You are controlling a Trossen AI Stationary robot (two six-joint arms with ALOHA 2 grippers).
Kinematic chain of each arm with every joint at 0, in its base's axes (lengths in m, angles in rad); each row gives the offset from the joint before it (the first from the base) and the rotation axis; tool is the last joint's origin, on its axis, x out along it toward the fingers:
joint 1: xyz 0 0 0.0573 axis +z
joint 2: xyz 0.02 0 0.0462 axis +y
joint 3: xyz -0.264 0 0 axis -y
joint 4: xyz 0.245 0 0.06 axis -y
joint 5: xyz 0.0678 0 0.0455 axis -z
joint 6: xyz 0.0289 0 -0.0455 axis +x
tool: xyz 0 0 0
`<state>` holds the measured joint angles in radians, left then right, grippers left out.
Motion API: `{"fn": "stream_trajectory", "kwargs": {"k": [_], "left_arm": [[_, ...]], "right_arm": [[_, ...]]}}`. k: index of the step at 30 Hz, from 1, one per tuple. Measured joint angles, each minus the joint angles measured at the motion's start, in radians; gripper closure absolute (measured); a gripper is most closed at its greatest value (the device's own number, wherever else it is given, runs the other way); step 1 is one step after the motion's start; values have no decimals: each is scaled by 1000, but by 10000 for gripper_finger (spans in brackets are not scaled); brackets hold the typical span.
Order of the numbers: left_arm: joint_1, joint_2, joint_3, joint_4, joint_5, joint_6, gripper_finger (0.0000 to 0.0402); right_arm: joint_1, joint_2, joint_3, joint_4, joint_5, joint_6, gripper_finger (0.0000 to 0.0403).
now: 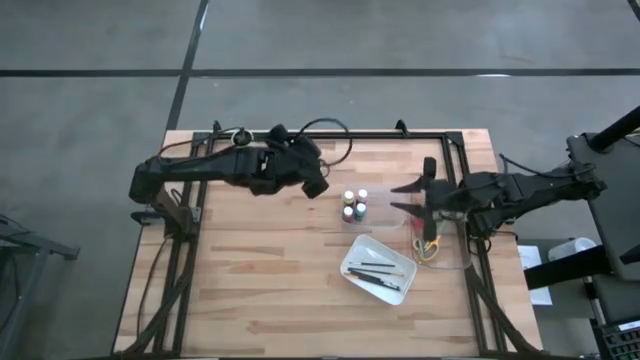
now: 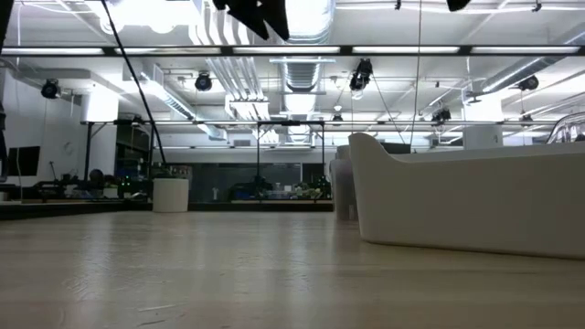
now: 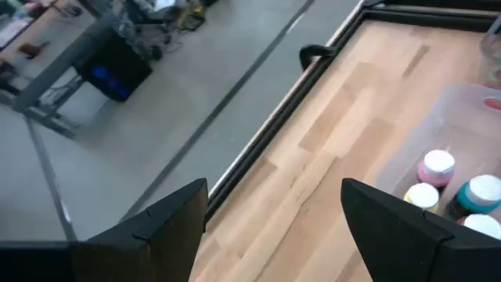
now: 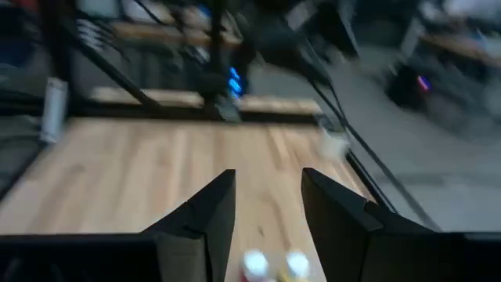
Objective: Pick & Place Paint Supplies
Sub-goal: Return to Home Position
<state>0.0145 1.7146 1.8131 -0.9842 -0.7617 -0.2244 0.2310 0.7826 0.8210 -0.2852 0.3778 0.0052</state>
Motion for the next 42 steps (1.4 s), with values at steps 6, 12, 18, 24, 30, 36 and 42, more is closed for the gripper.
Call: {"fn": "stream_trajectory", "kwargs": {"k": [6,12,18,24,30,36,42], "left_arm": [[-83,-111,-211,186,-182,-20,106],[-135,-333,-558,534,-176,68,106],[-141,-580,-1031,1164,55,293,106],[-140,-761,-1471,1597,147,206,106],[-137,-917,-1732,1764,-6,44,106],[-137,-1021,-1805,1714,-15,7,106],[-137,-1038,-1809,1578,-32,-63,106]], "right_arm": [[0,-91,-90,118,-188,-114,260],[0,-228,-197,119,-195,-115,260],[-1,-404,-327,184,-194,-117,260],[0,-601,-466,213,-200,-56,260],[-1,-782,-552,245,-191,-90,260],[-3,-747,-548,259,-196,-87,260],[-3,-782,-537,236,-197,-91,260]]}}
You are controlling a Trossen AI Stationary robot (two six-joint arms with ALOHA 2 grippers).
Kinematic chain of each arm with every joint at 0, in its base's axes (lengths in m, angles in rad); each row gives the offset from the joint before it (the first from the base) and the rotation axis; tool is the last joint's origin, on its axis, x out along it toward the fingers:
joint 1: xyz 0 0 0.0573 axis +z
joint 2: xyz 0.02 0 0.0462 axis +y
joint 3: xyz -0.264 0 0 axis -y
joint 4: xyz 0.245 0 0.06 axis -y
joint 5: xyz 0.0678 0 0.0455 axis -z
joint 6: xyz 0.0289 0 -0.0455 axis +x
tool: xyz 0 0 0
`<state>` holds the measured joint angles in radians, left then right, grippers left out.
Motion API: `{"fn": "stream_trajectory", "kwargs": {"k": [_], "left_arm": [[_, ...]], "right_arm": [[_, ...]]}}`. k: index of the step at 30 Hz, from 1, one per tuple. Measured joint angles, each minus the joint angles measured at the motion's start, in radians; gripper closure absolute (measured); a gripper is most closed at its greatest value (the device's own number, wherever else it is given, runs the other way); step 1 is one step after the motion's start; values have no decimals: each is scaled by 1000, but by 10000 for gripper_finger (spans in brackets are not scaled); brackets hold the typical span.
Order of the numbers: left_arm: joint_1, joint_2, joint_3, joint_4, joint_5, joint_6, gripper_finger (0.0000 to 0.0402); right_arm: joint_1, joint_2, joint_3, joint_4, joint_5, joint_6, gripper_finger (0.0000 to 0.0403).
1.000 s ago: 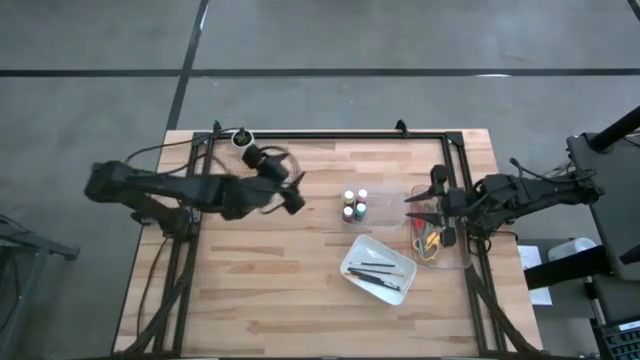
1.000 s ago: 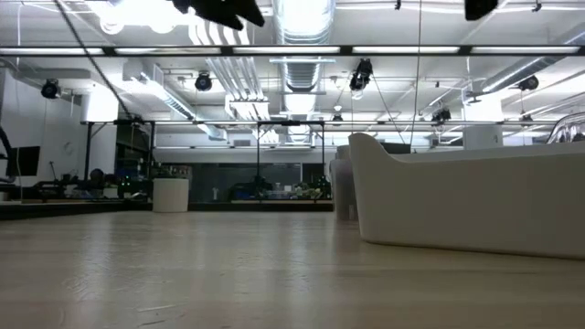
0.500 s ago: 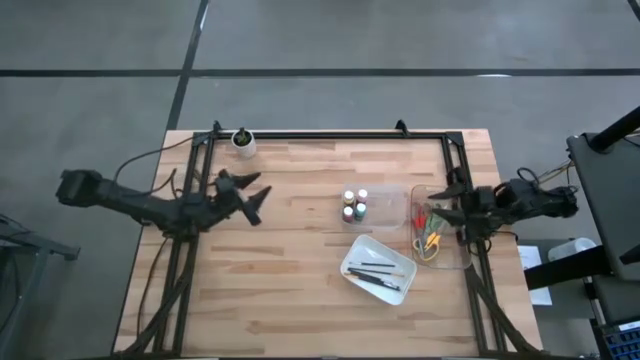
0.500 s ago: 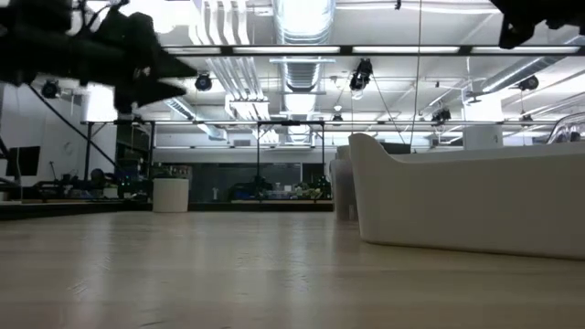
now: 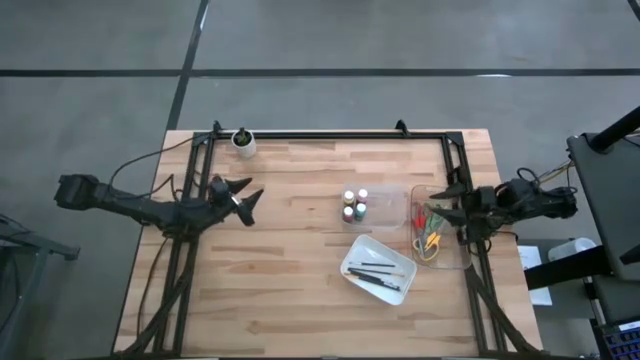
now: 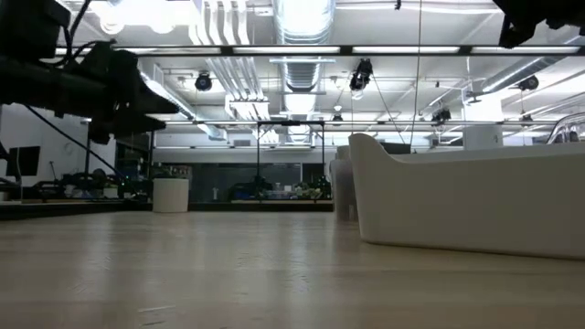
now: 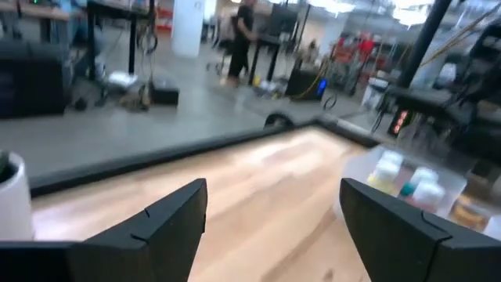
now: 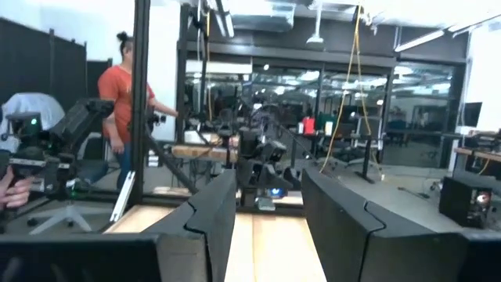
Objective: Pick & Place Paint Supplies
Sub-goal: Return to Home Position
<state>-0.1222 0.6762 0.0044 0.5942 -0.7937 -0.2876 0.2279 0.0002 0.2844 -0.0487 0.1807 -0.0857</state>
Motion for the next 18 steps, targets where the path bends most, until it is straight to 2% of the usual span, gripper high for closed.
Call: {"fn": "stream_trajectory", "kwargs": {"k": [6,9,13,18], "left_arm": [[0,10,0,-156,-33,-176,106],[0,11,0,-196,-60,-227,106],[0,11,-1,-205,-63,-229,106],[0,14,-1,-298,-22,-208,106]], "right_arm": [[1,0,-64,-6,-69,11,260],[1,0,-131,60,-86,50,260],[1,1,-265,248,-135,72,260],[0,6,-275,187,-100,110,260]]}}
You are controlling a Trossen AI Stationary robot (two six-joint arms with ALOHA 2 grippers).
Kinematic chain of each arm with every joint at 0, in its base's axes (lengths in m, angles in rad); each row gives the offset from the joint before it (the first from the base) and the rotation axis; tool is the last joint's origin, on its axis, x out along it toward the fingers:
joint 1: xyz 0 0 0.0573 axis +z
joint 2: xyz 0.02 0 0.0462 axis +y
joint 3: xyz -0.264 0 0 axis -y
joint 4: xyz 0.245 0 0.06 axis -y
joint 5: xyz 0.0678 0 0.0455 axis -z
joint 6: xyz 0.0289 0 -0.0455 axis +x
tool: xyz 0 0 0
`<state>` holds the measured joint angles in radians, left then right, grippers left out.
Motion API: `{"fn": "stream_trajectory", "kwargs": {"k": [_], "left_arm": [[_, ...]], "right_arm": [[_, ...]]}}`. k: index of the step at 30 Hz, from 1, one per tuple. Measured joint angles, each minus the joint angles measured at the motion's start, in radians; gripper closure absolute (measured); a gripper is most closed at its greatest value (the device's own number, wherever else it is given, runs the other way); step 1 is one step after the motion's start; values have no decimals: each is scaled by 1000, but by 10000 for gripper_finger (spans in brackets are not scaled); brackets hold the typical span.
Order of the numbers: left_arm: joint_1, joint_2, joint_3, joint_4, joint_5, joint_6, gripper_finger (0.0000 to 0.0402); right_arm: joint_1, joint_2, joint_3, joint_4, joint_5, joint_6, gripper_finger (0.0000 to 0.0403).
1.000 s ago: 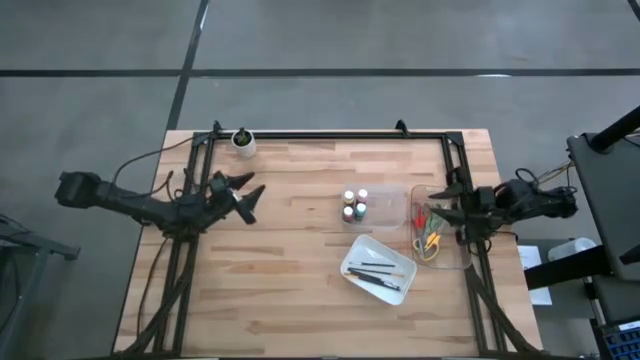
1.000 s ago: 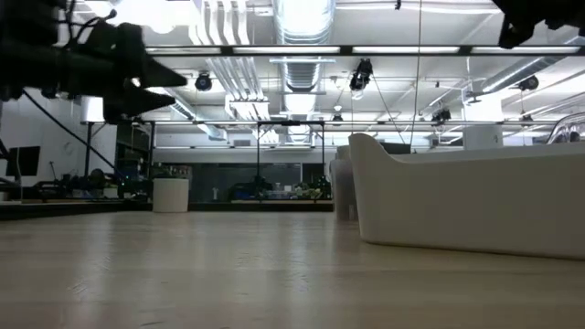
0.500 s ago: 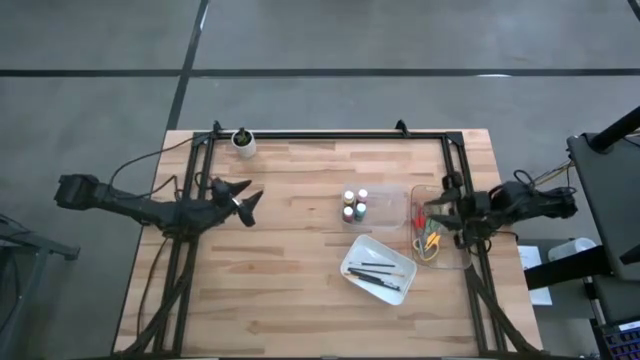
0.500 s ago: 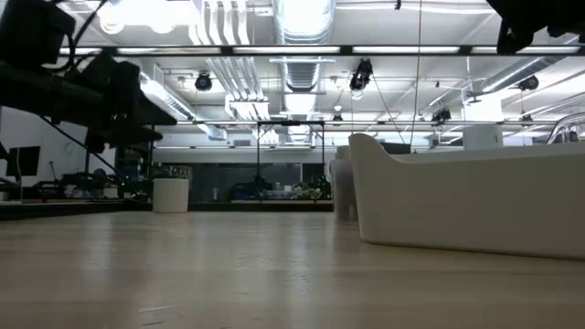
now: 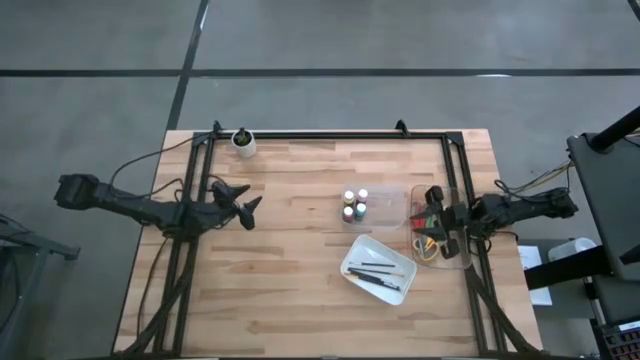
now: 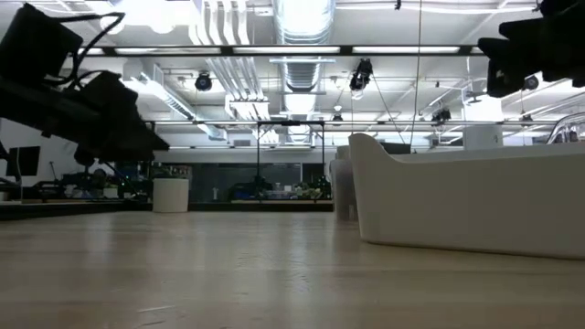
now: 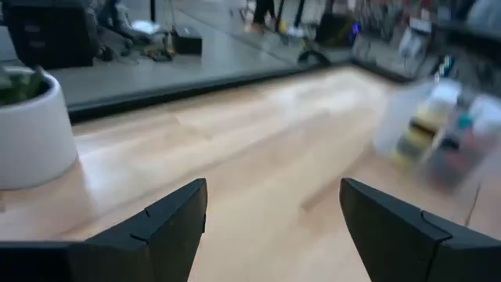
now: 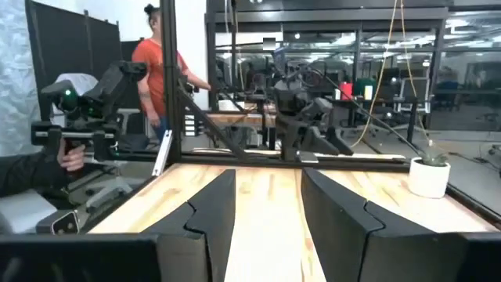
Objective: Pick & Place Paint Supplies
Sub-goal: Return to Home Position
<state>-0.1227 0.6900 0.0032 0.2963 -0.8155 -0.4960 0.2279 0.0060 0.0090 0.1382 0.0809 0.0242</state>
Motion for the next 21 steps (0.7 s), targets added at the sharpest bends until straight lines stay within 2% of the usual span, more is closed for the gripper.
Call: {"fn": "stream_trajectory", "kwargs": {"k": [7,12,17,21], "left_arm": [[0,1,0,-85,30,-3,106],[0,2,-1,-197,48,-26,106],[0,1,-1,-219,-25,-33,106],[0,2,-1,-238,-31,-45,106]], "right_arm": [[1,-6,2,18,31,-29,260],[1,-5,2,-11,104,41,260],[1,-5,2,-34,274,59,260],[1,-4,2,-55,400,47,260]]}}
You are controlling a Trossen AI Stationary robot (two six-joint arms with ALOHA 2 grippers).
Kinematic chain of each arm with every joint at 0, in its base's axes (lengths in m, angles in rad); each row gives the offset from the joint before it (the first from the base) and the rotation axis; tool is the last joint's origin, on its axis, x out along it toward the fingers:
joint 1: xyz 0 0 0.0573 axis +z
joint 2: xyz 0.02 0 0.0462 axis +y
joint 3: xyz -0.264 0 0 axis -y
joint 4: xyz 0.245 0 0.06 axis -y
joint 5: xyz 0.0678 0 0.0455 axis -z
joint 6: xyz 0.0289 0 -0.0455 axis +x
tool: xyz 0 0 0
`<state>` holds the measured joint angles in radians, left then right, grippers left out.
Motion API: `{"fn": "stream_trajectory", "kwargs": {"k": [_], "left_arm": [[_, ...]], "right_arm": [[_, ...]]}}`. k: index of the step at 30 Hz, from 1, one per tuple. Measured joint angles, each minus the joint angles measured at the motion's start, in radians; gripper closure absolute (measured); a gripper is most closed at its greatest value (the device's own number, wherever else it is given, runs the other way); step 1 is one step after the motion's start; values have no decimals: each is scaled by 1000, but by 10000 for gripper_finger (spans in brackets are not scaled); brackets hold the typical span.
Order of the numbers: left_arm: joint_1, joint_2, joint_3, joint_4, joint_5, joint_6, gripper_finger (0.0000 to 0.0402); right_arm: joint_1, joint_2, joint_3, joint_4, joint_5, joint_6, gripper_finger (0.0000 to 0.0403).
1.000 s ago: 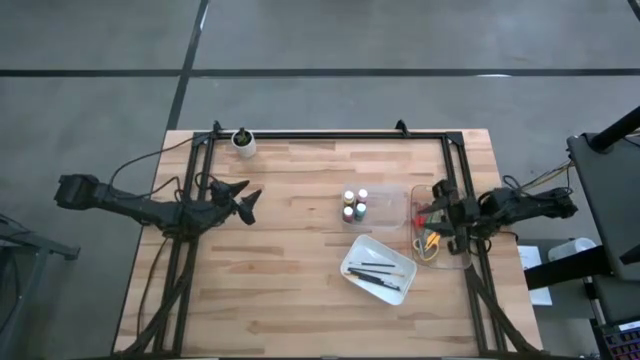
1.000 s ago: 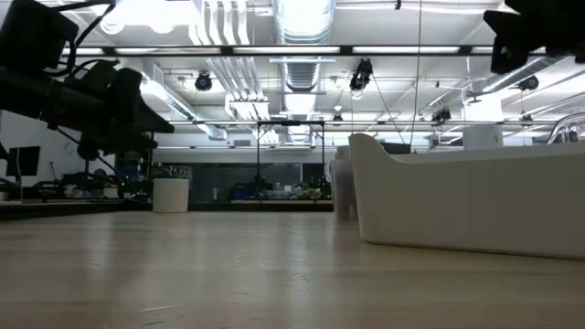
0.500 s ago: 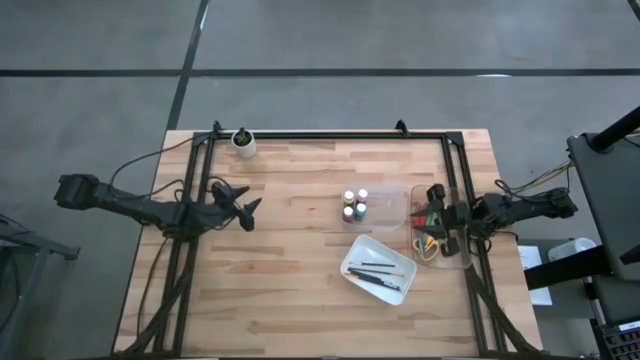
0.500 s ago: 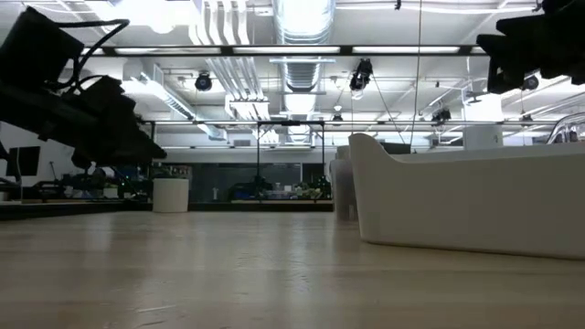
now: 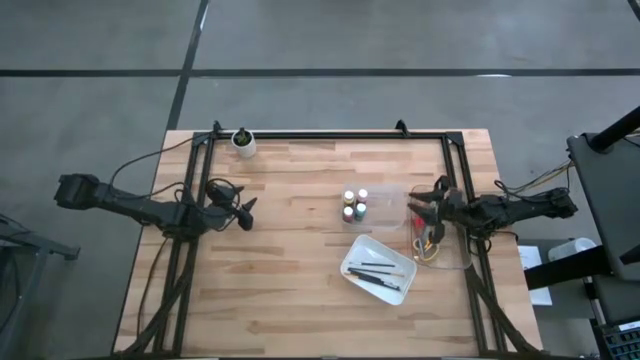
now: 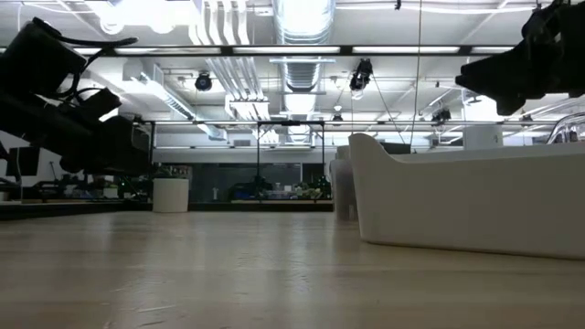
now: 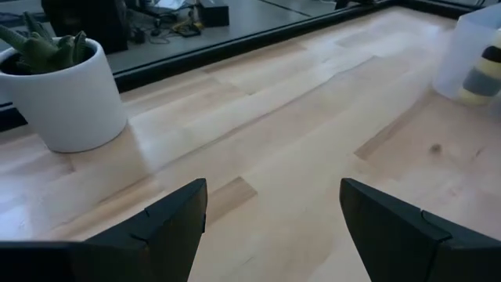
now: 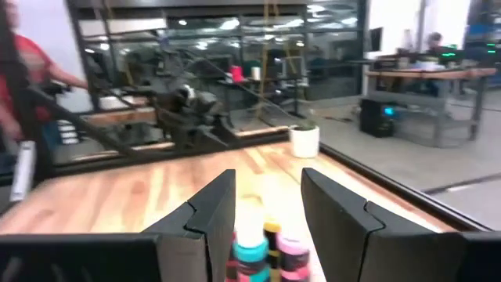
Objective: Pick & Place Paint Supplies
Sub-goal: Return to Home Position
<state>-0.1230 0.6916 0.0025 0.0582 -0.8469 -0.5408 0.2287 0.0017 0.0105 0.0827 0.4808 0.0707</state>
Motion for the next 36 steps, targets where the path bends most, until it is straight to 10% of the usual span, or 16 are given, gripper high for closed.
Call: {"fn": "stream_trajectory", "kwargs": {"k": [12,19,36], "left_arm": [[-1,-54,0,193,-94,231,106],[-21,-210,0,162,79,361,106],[-47,-455,1,11,145,440,106]], "right_arm": [[0,-1,53,-61,-115,-25,260],[0,-1,84,-132,-115,17,260],[0,-1,84,-133,-115,1,260]]}}
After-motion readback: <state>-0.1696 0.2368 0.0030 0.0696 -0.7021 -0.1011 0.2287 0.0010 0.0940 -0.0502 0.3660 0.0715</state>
